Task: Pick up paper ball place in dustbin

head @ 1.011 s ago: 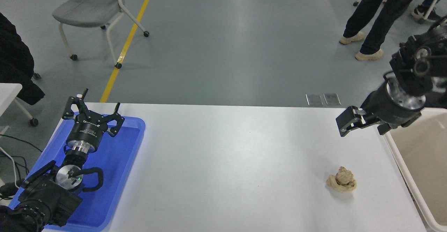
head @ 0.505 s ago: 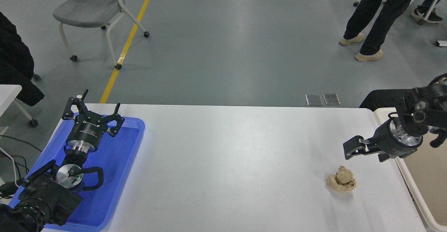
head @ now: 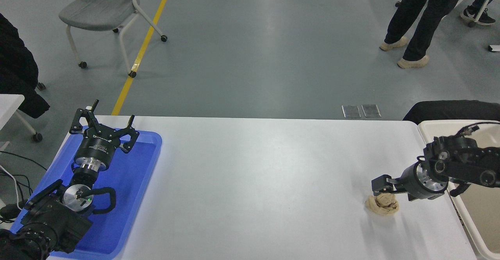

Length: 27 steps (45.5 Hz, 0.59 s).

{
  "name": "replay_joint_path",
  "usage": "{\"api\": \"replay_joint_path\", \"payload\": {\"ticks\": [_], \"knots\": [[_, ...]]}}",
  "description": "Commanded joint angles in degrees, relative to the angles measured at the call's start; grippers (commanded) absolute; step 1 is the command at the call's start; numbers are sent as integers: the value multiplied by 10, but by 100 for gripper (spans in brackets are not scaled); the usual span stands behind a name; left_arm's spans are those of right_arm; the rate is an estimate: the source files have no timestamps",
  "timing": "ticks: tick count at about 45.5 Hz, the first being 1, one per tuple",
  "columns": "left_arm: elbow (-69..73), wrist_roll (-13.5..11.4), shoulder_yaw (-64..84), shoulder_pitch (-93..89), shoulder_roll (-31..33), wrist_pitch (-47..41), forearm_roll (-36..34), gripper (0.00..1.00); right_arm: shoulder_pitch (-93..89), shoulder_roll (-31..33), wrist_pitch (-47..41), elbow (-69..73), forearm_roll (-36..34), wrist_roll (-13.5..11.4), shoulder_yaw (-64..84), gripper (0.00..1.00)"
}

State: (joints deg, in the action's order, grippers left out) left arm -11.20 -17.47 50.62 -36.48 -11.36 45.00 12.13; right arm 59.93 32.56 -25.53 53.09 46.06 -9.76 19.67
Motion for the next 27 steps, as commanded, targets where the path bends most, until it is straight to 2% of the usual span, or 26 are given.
{"api": "replay_joint_path", "payload": {"ticks": [1, 4, 7, 12, 13, 16, 18, 19, 21, 27], "knots": [[0, 0, 0, 0, 0, 0, 0, 100, -33, -28, 32, -26, 3, 1, -17, 100], [0, 0, 0, 0, 0, 0, 0, 100, -38, -29, 37, -31, 3, 2, -17, 100], [0, 0, 0, 0, 0, 0, 0, 100, -43, -29, 43, -33, 3, 5, -17, 95], [0, 0, 0, 0, 0, 0, 0, 100, -46, -34, 55, -36, 3, 15, -16, 79], [0, 0, 0, 0, 0, 0, 0, 100, -46, -35, 57, -38, 3, 16, -16, 74], [0, 0, 0, 0, 0, 0, 0, 100, -48, -36, 58, -41, 3, 16, -15, 48], [-1, 0, 0, 0, 0, 0, 0, 100, -48, -36, 58, -42, 3, 17, -14, 36], [0, 0, 0, 0, 0, 0, 0, 100, -47, -35, 58, -42, 3, 18, -13, 27], [0, 0, 0, 0, 0, 0, 0, 100, -47, -35, 57, -42, 3, 18, -12, 0], [0, 0, 0, 0, 0, 0, 0, 100, -39, -29, 51, -37, 3, 19, -12, 0]]}}
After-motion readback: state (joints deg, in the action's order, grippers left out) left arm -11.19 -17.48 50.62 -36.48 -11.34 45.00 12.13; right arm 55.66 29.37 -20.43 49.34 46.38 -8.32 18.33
